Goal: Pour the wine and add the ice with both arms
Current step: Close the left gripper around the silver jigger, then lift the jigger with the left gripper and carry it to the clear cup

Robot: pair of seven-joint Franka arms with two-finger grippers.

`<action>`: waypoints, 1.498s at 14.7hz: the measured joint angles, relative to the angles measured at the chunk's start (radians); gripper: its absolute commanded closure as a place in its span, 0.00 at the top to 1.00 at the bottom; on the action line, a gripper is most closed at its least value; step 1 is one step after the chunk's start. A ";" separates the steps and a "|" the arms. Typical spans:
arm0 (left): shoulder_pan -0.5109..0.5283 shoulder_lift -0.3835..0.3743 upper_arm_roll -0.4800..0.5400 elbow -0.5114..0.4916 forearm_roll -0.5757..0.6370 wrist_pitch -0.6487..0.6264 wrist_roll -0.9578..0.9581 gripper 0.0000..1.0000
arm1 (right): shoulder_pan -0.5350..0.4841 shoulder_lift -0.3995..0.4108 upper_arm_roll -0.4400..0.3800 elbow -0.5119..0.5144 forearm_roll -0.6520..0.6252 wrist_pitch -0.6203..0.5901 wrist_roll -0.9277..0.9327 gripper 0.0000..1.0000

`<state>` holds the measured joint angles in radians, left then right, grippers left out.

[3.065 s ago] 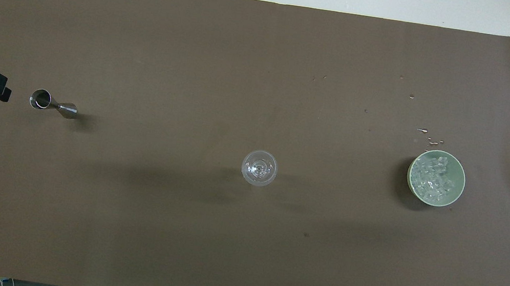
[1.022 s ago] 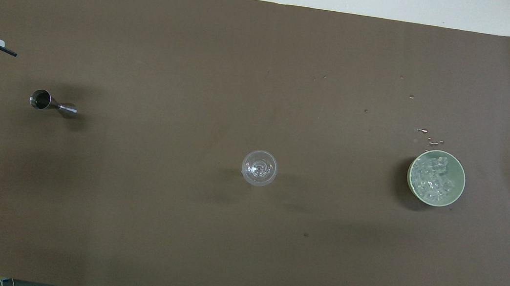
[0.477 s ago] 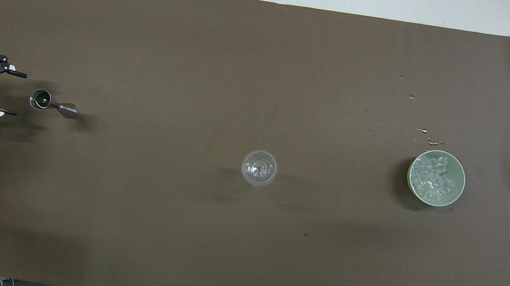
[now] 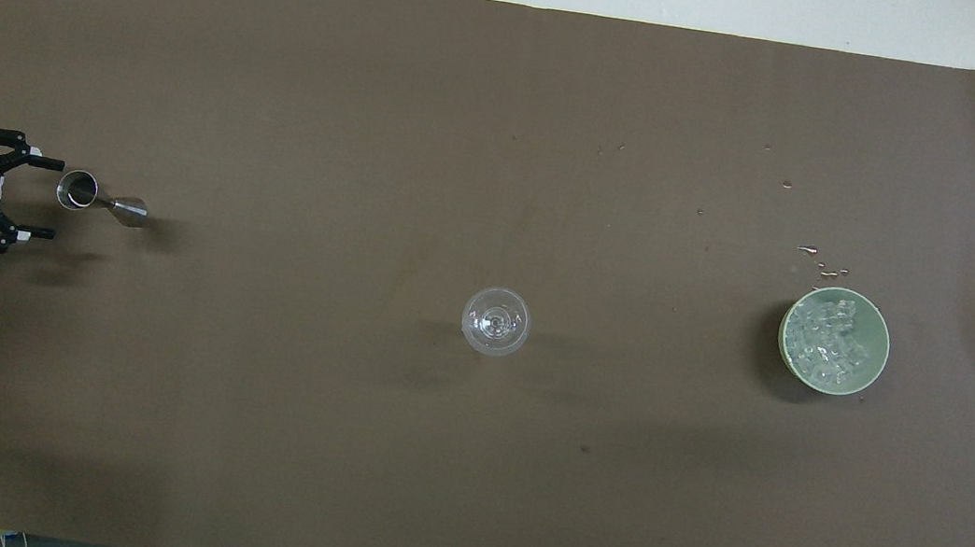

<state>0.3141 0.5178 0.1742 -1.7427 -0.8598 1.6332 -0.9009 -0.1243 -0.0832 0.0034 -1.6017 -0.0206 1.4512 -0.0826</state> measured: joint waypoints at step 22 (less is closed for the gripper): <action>-0.037 -0.071 -0.006 -0.216 -0.297 0.120 0.175 0.74 | 0.000 0.000 0.000 0.000 0.000 0.000 0.000 1.00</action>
<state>0.2767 0.4469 0.1679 -1.9587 -1.1569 1.7533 -0.7257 -0.1243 -0.0832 0.0034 -1.6017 -0.0206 1.4512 -0.0826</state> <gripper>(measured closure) 0.062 0.000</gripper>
